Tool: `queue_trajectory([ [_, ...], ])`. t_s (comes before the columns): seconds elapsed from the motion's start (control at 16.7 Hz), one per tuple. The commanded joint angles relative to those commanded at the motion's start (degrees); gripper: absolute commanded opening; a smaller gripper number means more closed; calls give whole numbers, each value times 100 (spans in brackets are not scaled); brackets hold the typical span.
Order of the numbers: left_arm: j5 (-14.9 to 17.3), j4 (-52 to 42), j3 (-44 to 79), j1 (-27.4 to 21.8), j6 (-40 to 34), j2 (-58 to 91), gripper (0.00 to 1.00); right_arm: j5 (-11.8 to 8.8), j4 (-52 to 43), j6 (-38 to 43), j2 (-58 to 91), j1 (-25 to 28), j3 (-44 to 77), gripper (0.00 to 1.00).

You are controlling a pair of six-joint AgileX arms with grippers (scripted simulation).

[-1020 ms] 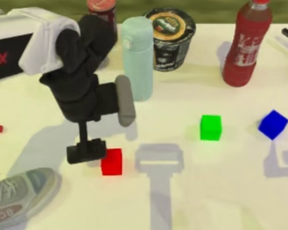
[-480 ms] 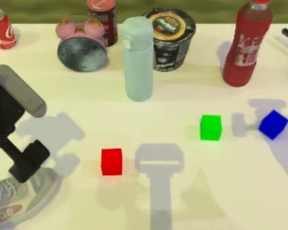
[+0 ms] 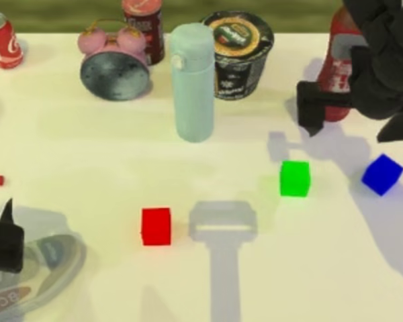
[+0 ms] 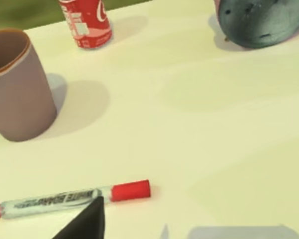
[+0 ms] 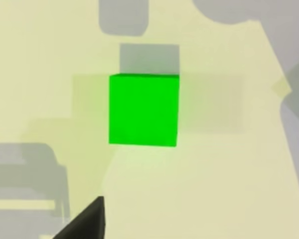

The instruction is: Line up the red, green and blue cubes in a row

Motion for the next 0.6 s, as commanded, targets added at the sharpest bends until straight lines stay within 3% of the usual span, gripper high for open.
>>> queue_trajectory([
  [0.3,37,996,-887,299,-910,-1463,100,-3,-904,426,1795,370,1566,100],
  [0.6,54,1353,-1093,371,-1224,-1950,100,-3,-1158,555,2300,485,2064,100],
])
